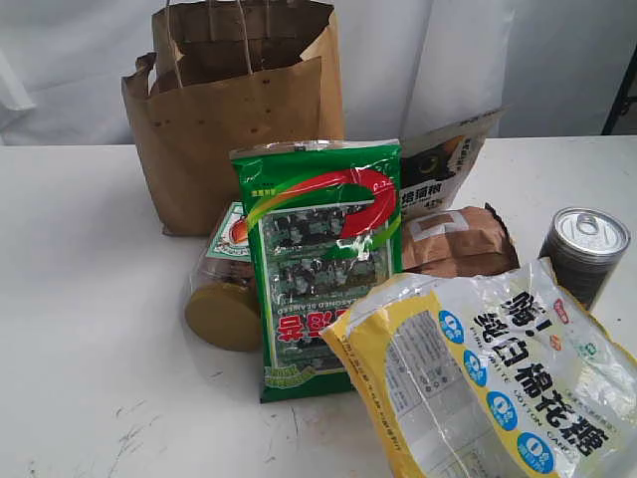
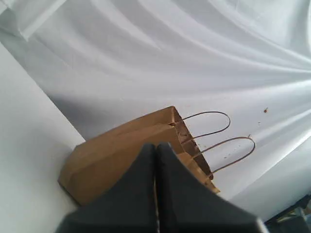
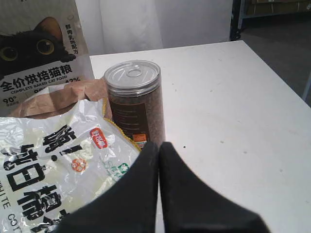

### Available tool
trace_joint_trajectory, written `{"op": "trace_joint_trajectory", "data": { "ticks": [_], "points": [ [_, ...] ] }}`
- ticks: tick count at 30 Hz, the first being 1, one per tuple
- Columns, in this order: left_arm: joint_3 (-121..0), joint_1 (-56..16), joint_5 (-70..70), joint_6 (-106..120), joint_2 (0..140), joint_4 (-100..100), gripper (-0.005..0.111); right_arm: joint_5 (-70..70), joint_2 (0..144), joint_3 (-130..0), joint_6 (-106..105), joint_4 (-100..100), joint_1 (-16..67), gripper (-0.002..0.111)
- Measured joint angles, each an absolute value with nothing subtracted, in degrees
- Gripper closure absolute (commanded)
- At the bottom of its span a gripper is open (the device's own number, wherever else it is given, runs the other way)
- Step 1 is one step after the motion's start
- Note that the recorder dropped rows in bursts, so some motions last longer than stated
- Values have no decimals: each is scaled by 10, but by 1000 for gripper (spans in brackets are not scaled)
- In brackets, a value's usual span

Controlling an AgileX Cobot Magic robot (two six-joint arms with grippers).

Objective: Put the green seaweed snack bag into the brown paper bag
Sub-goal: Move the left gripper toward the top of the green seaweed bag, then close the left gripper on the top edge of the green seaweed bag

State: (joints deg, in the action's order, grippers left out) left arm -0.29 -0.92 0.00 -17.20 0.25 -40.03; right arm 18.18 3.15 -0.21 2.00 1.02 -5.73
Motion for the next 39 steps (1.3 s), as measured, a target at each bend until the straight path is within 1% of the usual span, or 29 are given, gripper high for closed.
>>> {"op": "trace_joint_trajectory", "data": {
  "ticks": [3, 6, 8, 9, 10, 11, 12, 14, 16, 18, 19, 21, 22, 23, 24, 31, 34, 39],
  "points": [
    [-39, -9, 63, -153, 11, -422, 107, 182, 31, -2, 20, 10, -57, 108],
    [-98, -9, 100, -94, 63, -422, 107, 182, 31, -2, 20, 10, -57, 108],
    [-208, -9, 165, 39, 195, -426, 106, 182, 31, -2, 20, 10, -57, 108],
    [-236, -9, 180, 78, 227, -433, 102, 182, 31, -2, 20, 10, -57, 108],
    [-275, -9, 215, 149, 293, -451, 96, 182, 31, -2, 20, 10, -57, 108],
    [-313, -9, 246, 206, 343, -471, 81, 182, 31, -2, 20, 10, -57, 108],
    [-364, -9, 306, 296, 425, -511, 78, 182, 31, -2, 20, 10, -57, 108],
    [-412, -9, 378, 386, 518, -569, 77, 182, 31, -2, 20, 10, -57, 108],
    [-440, -9, 420, 455, 590, -615, 77, 182, 31, -2, 20, 10, -57, 108],
    [-464, -9, 459, 536, 678, -666, 71, 182, 31, -2, 20, 10, -57, 108],
    [-470, -9, 471, 559, 699, -678, 63, 182, 31, -2, 20, 10, -57, 108],
    [-484, -9, 506, 592, 747, -698, 45, 182, 31, -2, 20, 10, -57, 108],
    [-490, -9, 520, 598, 765, -703, 38, 182, 31, -2, 20, 10, -57, 108],
    [-495, -9, 533, 604, 785, -708, 32, 182, 31, -2, 20, 10, -57, 108],
    [-502, -9, 548, 610, 804, -715, 30, 182, 31, -2, 20, 10, -57, 108],
    [-536, -21, 574, 672, 891, -769, 30, 182, 31, -2, 20, 10, -57, 108],
    [-543, -48, 570, 705, 915, -789, 30, 182, 31, -2, 20, 10, -57, 108],
    [-558, -102, 500, 730, 939, -806, 30, 182, 31, -2, 20, 10, -57, 108]
  ]
}}
